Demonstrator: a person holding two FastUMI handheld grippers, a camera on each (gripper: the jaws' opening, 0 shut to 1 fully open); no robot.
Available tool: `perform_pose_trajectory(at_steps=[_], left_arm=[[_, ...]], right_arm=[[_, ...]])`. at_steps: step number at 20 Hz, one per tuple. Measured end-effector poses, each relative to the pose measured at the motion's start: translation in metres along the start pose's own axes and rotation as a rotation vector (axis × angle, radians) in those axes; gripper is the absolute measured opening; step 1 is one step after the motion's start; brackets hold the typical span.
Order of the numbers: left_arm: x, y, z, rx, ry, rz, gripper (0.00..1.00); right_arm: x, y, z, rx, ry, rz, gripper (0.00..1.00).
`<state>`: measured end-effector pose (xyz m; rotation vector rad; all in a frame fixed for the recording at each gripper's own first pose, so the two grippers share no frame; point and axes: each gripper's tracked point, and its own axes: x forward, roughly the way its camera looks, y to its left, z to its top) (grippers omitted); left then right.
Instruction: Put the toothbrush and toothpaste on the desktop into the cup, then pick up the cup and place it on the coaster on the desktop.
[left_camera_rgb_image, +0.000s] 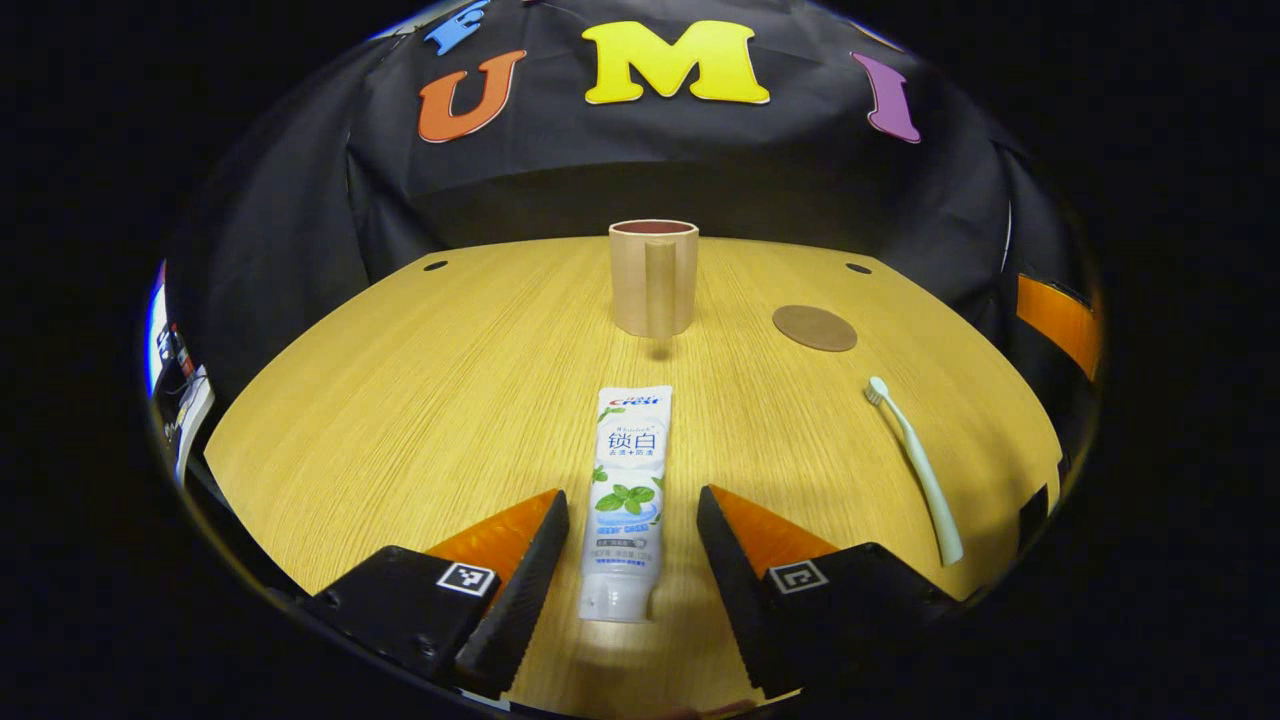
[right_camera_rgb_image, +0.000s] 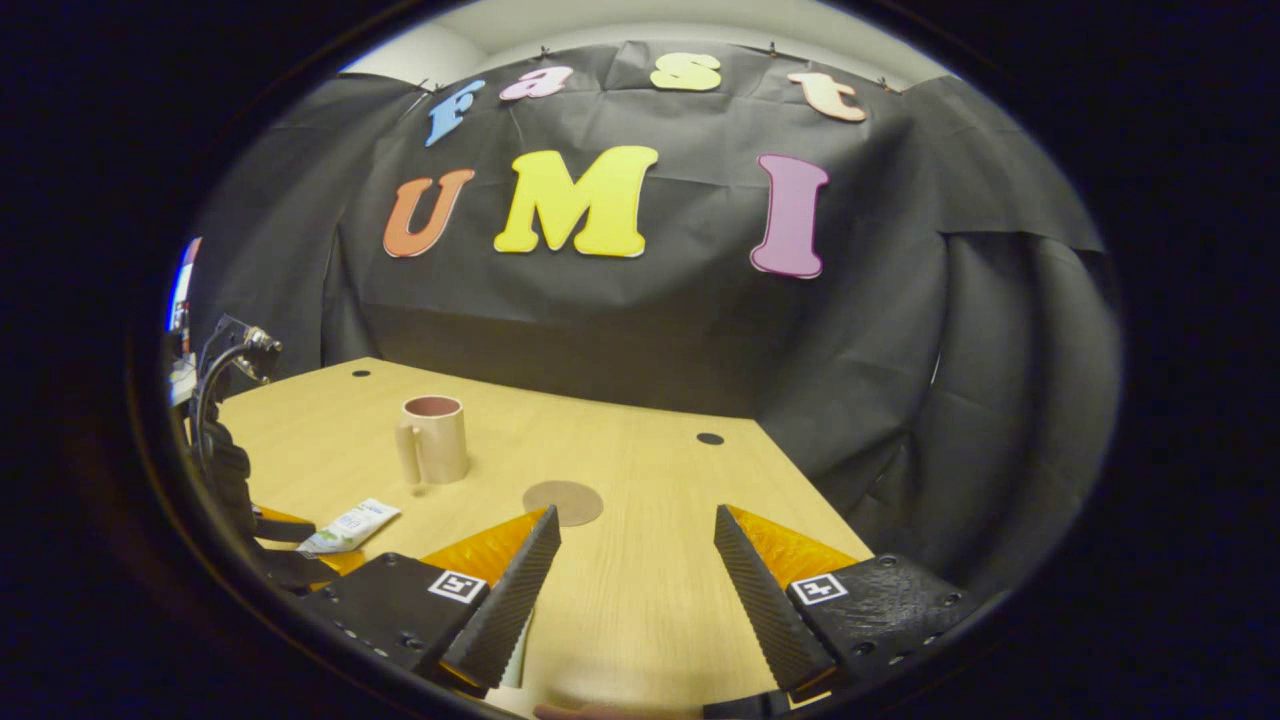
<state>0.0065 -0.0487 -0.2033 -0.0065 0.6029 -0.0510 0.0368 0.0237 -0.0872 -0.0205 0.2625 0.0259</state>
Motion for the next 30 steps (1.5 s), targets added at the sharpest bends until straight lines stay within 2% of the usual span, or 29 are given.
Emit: perform_pose_trajectory(at_steps=[1,4,5,6,7,8,11,13,19,23,25,26,28,29,30], left_arm=[[-0.002,-0.003,-0.001,-0.001,0.002,-0.003,0.76],[-0.003,-0.006,-0.001,0.005,0.000,-0.016,0.62],[-0.003,-0.006,-0.002,0.002,0.000,-0.016,0.50],[-0.002,-0.006,-0.002,-0.001,-0.002,-0.014,0.53],[-0.003,-0.005,-0.003,-0.003,-0.005,-0.012,0.46],[-0.003,-0.006,0.000,-0.001,-0.005,-0.013,0.45],[-0.005,-0.008,0.001,-0.005,-0.020,-0.027,0.43],[-0.009,-0.010,0.011,-0.013,-0.056,-0.029,0.43],[-0.042,-0.003,0.056,-0.067,-0.257,-0.012,0.43],[-0.043,0.003,0.061,-0.083,-0.289,-0.013,0.43],[-0.042,0.001,0.060,-0.078,-0.282,-0.019,0.43],[-0.041,0.000,0.059,-0.073,-0.276,-0.021,0.43],[-0.039,-0.003,0.056,-0.073,-0.264,-0.035,0.43],[-0.039,-0.006,0.055,-0.074,-0.258,-0.042,0.43],[-0.040,-0.007,0.055,-0.074,-0.256,-0.045,0.43]], right_arm=[[0.002,0.001,-0.003,0.002,0.008,-0.004,0.95],[0.012,0.007,-0.016,-0.004,0.044,0.000,0.95],[0.014,0.016,-0.026,-0.001,0.072,0.024,0.95],[0.017,0.024,-0.034,0.008,0.101,0.044,0.94],[0.020,0.024,-0.040,0.026,0.124,0.036,0.95],[0.024,0.027,-0.046,0.047,0.144,0.028,0.95],[0.029,0.050,-0.078,0.096,0.264,0.096,0.95],[0.029,0.054,-0.098,0.101,0.337,0.093,0.97],[0.030,0.069,-0.120,0.089,0.415,0.121,0.95],[0.034,0.066,-0.121,0.088,0.411,0.116,0.99],[0.037,0.068,-0.121,0.086,0.402,0.126,0.95],[0.040,0.066,-0.120,0.092,0.400,0.118,0.93],[0.041,0.061,-0.119,0.120,0.405,0.114,0.75],[0.045,0.055,-0.121,0.148,0.406,0.102,0.47],[0.046,0.055,-0.121,0.190,0.416,0.117,0.33]])
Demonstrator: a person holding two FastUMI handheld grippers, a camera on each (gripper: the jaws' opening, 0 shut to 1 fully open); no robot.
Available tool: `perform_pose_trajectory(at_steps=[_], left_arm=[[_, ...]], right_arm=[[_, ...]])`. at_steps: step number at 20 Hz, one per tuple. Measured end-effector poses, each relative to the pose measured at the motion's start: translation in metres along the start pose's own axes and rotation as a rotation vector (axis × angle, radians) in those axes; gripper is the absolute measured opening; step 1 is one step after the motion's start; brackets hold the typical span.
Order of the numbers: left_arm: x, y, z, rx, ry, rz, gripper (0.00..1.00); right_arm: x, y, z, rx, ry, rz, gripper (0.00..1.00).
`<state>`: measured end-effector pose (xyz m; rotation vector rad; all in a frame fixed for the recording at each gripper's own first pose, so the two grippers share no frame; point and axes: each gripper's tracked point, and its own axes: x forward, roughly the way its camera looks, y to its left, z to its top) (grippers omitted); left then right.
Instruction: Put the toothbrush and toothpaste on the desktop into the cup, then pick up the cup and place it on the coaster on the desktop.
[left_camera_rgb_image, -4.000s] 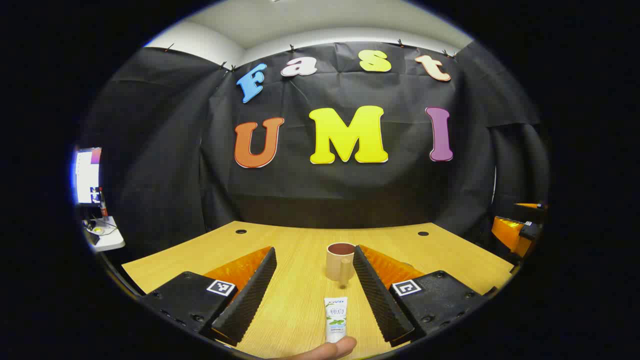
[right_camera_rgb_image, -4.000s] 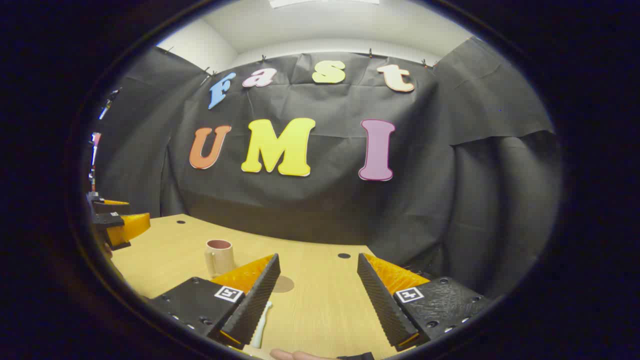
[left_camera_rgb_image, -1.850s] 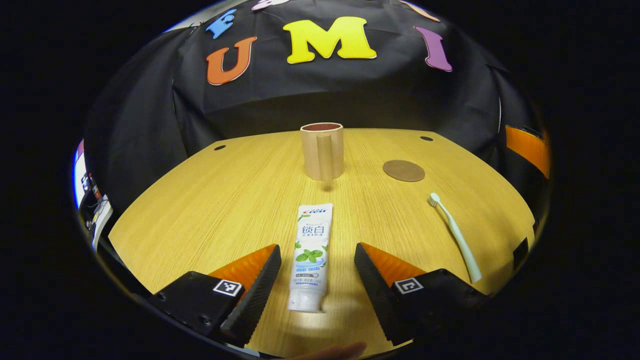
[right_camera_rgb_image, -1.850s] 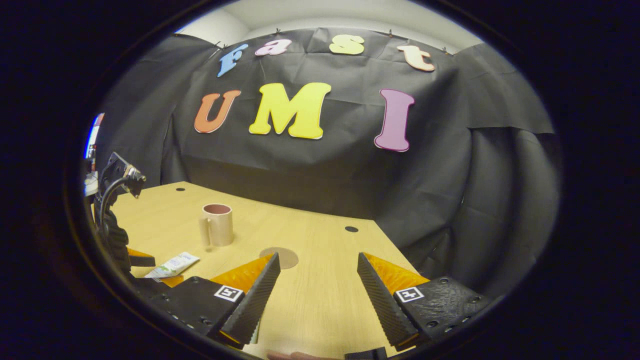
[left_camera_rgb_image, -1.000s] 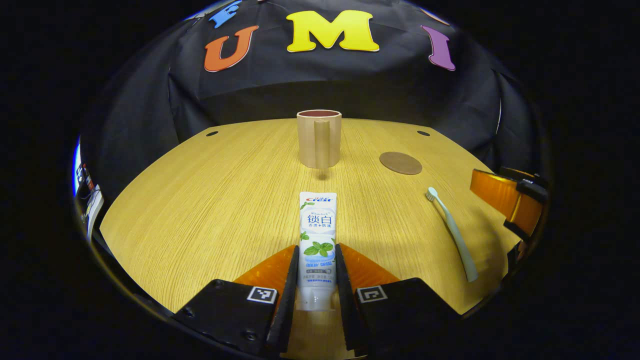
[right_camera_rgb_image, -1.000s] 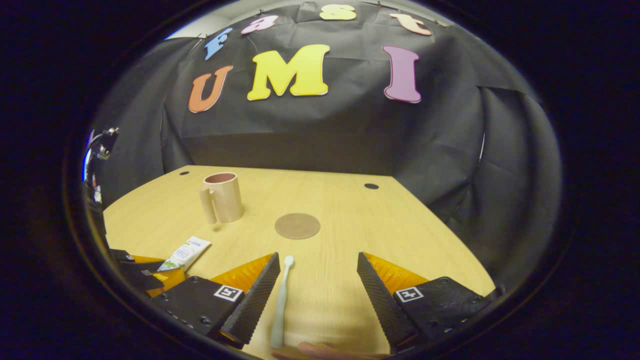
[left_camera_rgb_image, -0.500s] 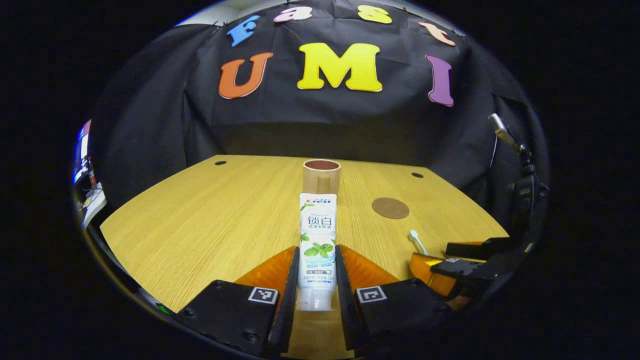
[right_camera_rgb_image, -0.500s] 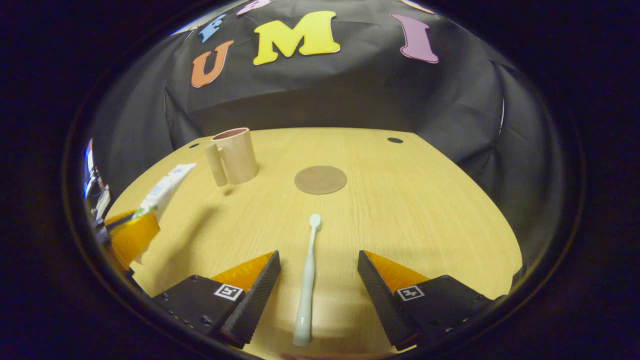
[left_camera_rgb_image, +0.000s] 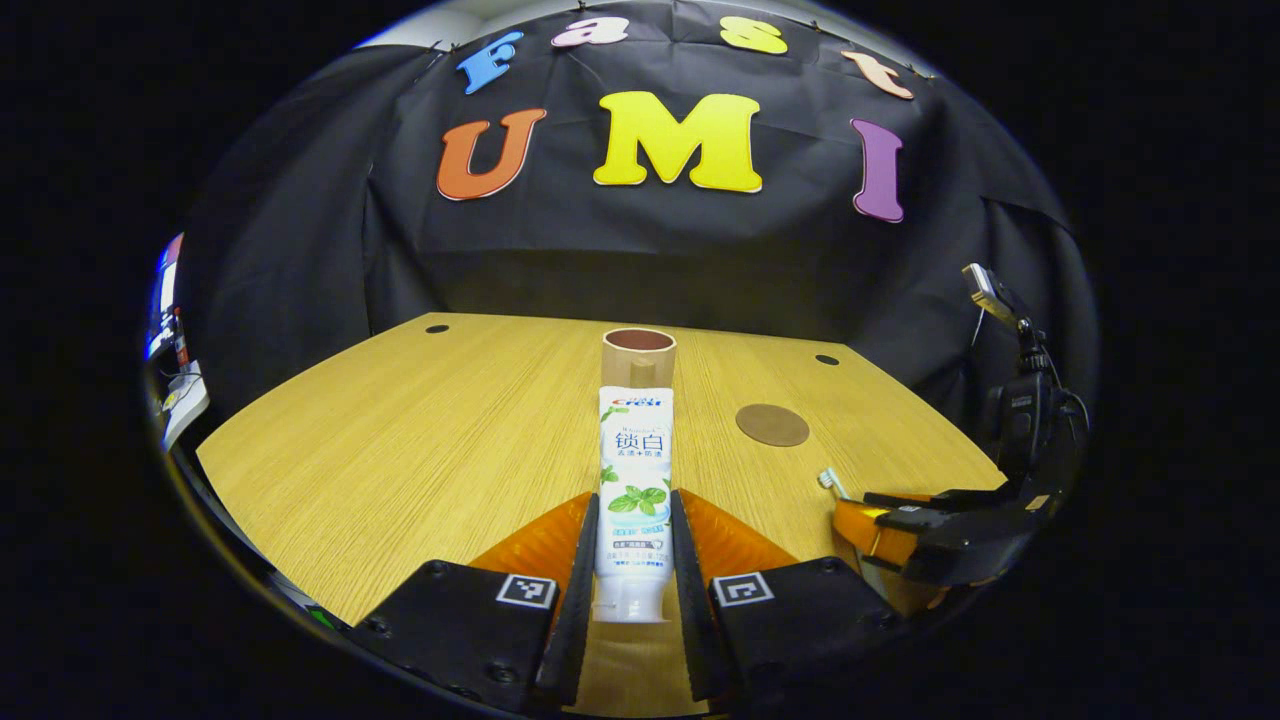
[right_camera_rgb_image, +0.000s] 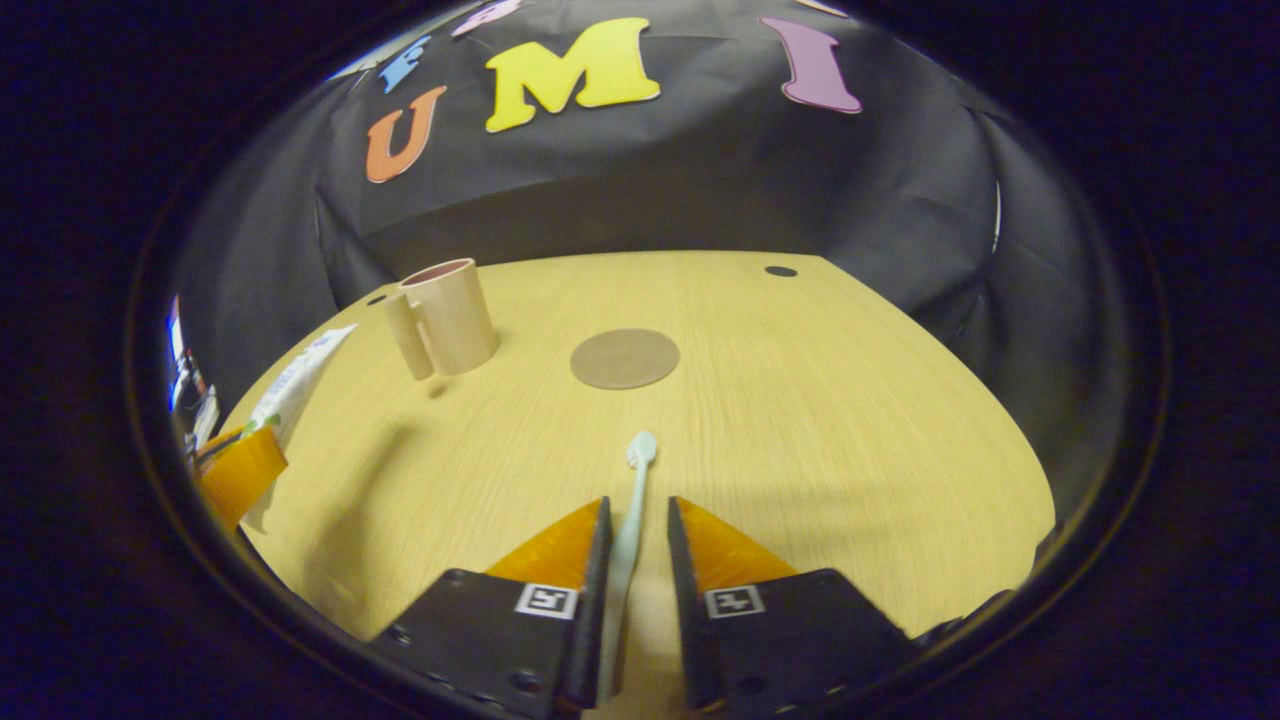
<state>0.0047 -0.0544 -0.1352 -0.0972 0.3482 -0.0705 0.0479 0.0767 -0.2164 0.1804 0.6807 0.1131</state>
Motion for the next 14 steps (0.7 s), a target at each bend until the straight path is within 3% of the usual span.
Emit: perform_pose_trajectory(at_steps=[1,2,3,7,14], left_arm=[[-0.001,-0.001,0.000,0.002,-0.001,0.000,0.43],[-0.002,-0.002,0.000,0.002,-0.005,-0.001,0.43],[-0.002,-0.003,0.000,0.003,-0.009,-0.006,0.43],[-0.001,-0.002,0.001,-0.002,-0.012,-0.010,0.43],[-0.009,0.003,0.021,-0.027,-0.078,0.004,0.43]], right_arm=[[0.002,0.001,-0.002,0.009,0.004,0.018,0.10],[0.004,0.004,-0.001,0.018,0.008,0.035,0.10],[0.002,0.002,0.001,0.039,0.004,0.052,0.00],[-0.004,0.002,0.011,0.046,-0.029,0.092,0.01],[-0.092,0.017,0.085,-0.020,-0.421,0.093,0.00]])
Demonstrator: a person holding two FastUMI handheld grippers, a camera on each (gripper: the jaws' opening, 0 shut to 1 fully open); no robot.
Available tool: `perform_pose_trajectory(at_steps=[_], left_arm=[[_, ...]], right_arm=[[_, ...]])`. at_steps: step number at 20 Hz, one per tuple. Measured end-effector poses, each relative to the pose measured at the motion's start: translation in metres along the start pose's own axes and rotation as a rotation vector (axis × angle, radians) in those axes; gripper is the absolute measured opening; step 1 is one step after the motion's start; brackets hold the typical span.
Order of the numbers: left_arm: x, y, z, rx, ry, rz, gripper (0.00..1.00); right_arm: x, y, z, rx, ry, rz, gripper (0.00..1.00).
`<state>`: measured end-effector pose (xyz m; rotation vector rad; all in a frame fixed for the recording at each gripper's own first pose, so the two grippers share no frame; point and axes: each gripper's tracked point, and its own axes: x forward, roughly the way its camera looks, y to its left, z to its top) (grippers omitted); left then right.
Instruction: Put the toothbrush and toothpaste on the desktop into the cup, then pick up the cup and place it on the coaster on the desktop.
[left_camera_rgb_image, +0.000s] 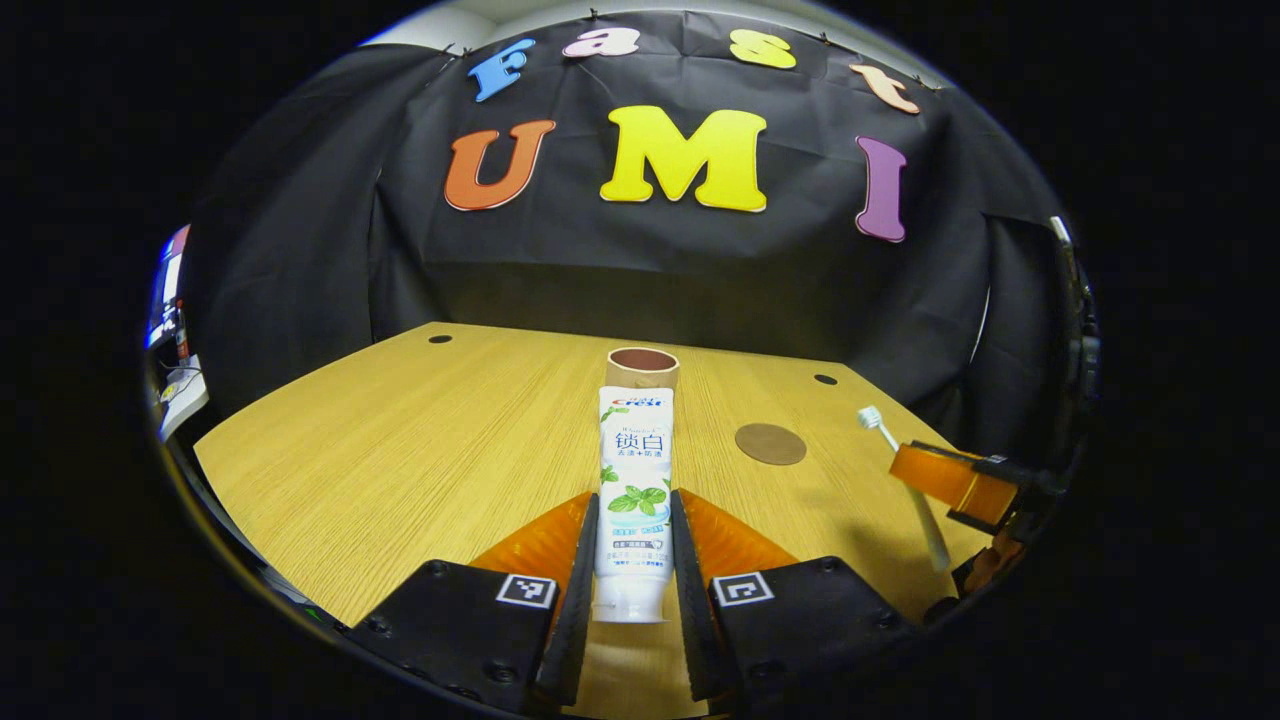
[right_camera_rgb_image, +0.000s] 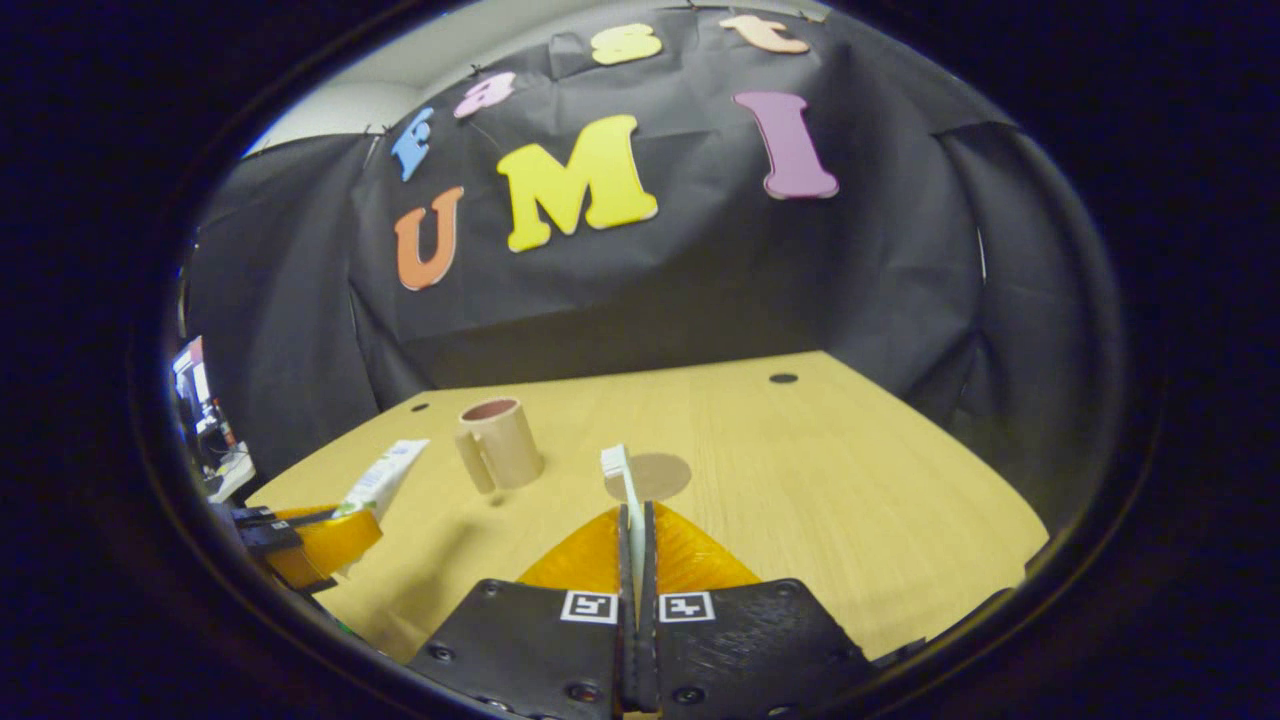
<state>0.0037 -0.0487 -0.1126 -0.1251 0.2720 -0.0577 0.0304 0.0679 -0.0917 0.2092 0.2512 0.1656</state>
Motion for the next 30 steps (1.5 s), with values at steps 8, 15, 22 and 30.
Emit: perform_pose_trajectory(at_steps=[8,15,22,30], left_arm=[[-0.008,-0.003,0.027,-0.030,-0.104,-0.022,0.43],[-0.003,-0.006,0.043,-0.017,-0.137,-0.051,0.43],[0.072,-0.004,0.125,-0.014,-0.267,-0.052,0.43],[0.165,-0.004,0.143,0.056,-0.249,-0.077,0.44]], right_arm=[[-0.066,0.031,0.059,-0.096,-0.257,0.035,0.00],[-0.069,0.027,0.064,-0.081,-0.257,0.025,0.00],[-0.071,0.017,0.071,-0.082,-0.282,-0.001,0.00],[-0.076,0.014,0.078,-0.068,-0.314,0.013,0.00]])
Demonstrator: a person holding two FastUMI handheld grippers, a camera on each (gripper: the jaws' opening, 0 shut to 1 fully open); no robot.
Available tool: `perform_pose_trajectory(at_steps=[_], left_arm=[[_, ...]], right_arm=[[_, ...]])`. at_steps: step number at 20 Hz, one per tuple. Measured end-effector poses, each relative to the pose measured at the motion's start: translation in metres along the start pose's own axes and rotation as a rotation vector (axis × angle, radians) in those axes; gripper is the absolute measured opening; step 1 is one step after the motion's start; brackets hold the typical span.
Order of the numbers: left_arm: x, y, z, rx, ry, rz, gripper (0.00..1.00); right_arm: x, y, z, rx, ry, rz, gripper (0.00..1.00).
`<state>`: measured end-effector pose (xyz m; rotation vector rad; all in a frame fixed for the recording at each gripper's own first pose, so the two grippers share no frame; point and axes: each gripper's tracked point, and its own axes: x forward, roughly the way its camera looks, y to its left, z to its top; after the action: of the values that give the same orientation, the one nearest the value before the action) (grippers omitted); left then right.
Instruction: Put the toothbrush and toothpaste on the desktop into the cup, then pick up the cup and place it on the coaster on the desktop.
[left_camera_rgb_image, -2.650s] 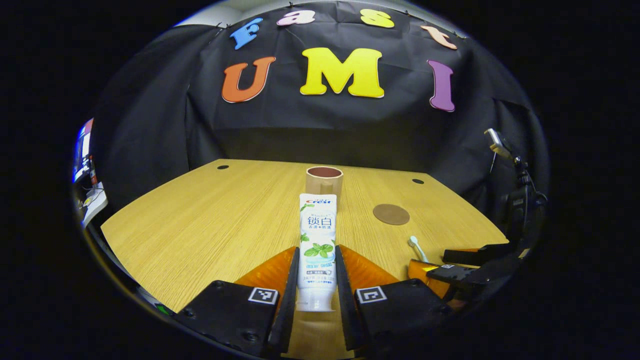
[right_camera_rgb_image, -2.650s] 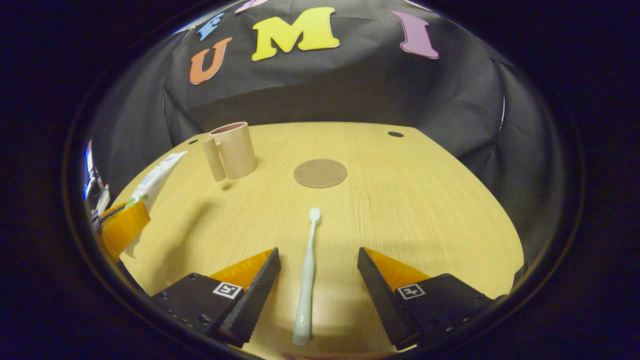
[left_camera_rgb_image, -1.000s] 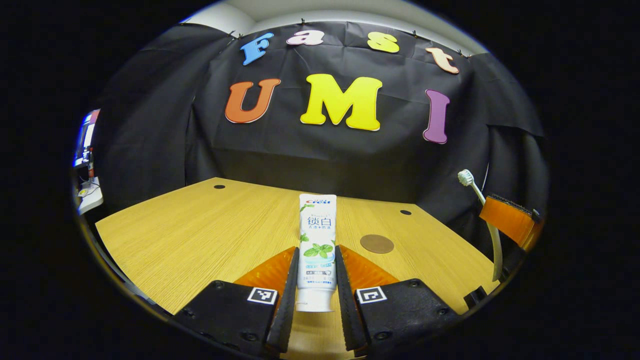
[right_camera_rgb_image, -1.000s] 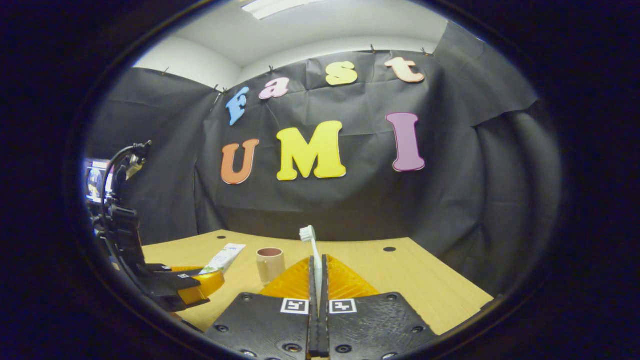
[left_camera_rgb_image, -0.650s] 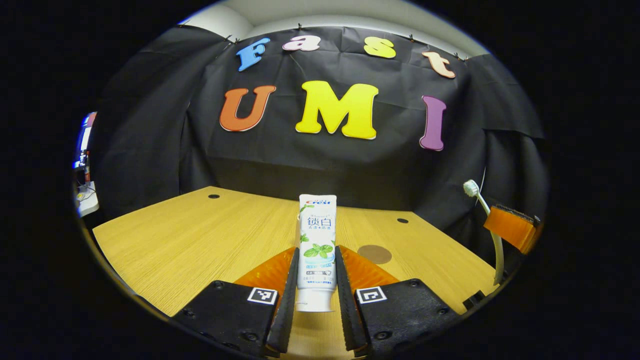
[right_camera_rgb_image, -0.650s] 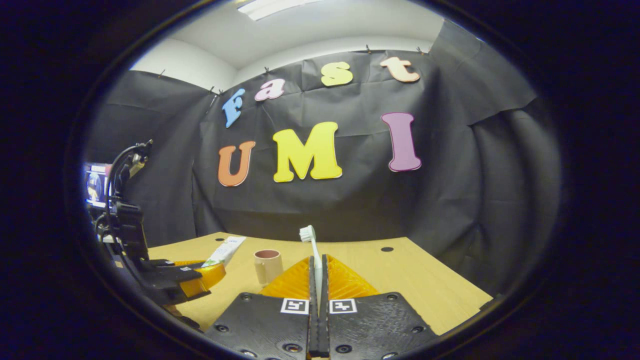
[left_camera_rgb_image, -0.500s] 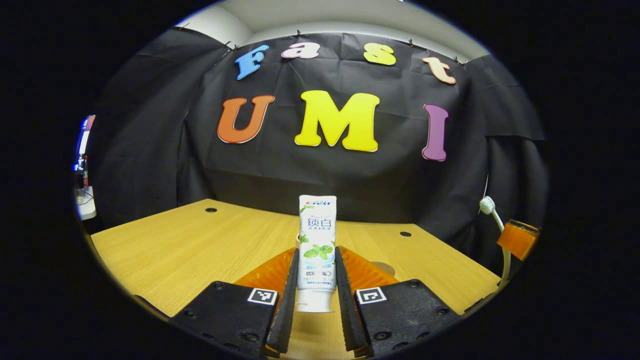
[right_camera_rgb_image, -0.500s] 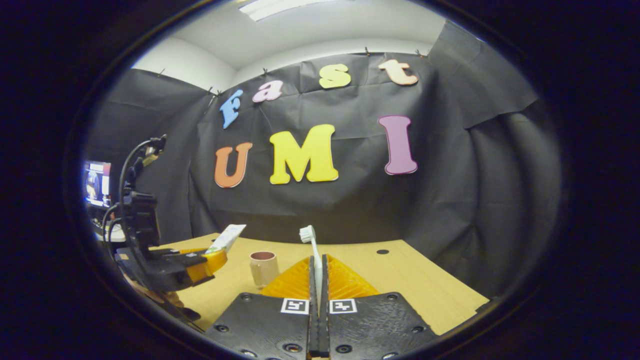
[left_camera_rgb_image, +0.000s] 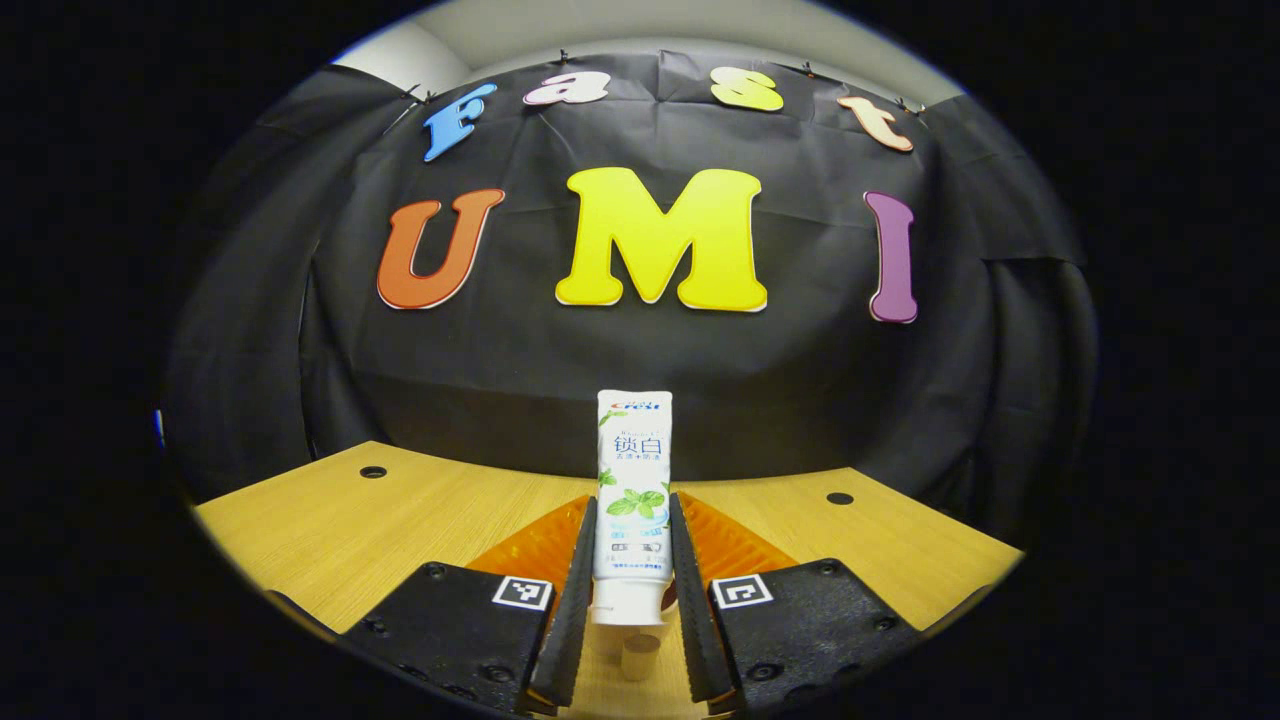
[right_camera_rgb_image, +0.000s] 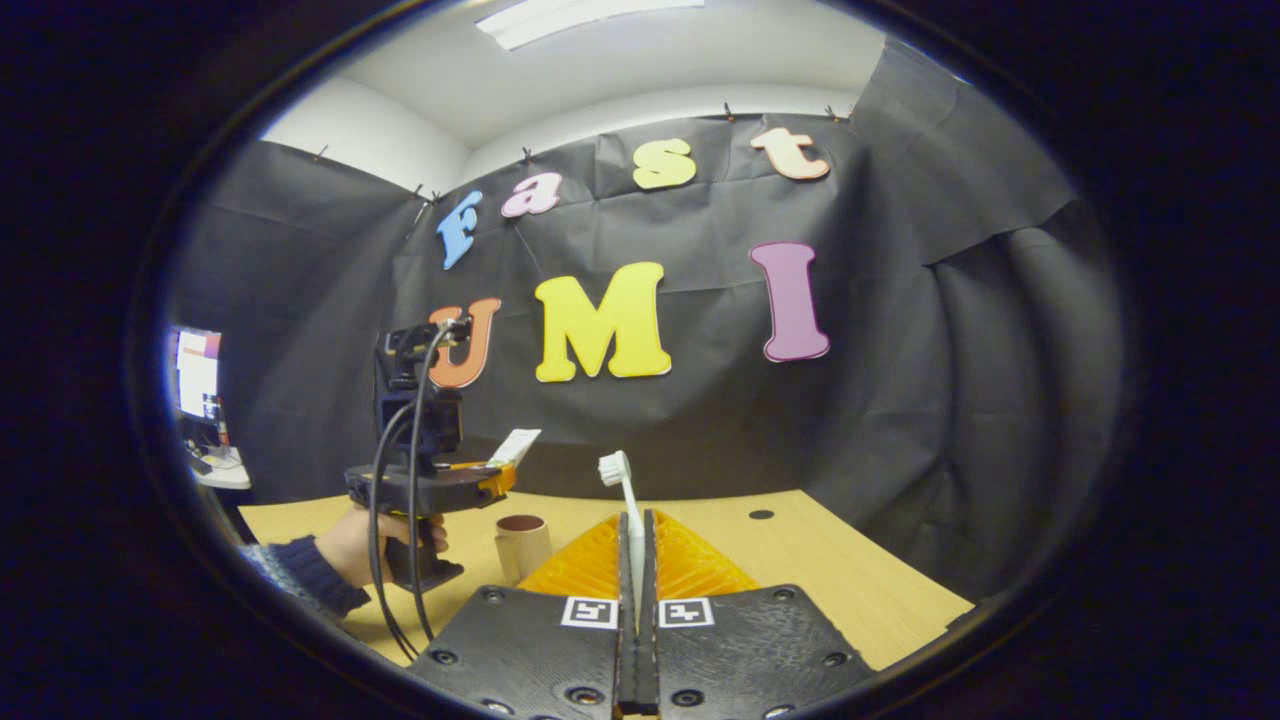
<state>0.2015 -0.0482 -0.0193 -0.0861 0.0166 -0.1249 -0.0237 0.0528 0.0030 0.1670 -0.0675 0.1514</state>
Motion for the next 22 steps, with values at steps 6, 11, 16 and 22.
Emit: perform_pose_trajectory(at_steps=[6,11,16,22], left_arm=[[0.007,-0.004,-0.002,-0.031,-0.006,-0.022,0.45],[0.008,-0.007,-0.014,-0.037,0.030,-0.028,0.46],[0.005,-0.004,0.003,-0.014,-0.018,-0.021,0.46],[-0.002,-0.008,0.014,0.008,-0.041,-0.023,0.46]], right_arm=[[0.003,0.001,-0.002,0.000,0.012,0.010,0.00],[0.006,0.002,-0.004,0.003,0.024,0.012,0.00],[0.006,0.001,-0.005,0.005,0.035,0.011,0.00],[0.007,0.002,-0.006,-0.006,0.039,0.014,0.00]])
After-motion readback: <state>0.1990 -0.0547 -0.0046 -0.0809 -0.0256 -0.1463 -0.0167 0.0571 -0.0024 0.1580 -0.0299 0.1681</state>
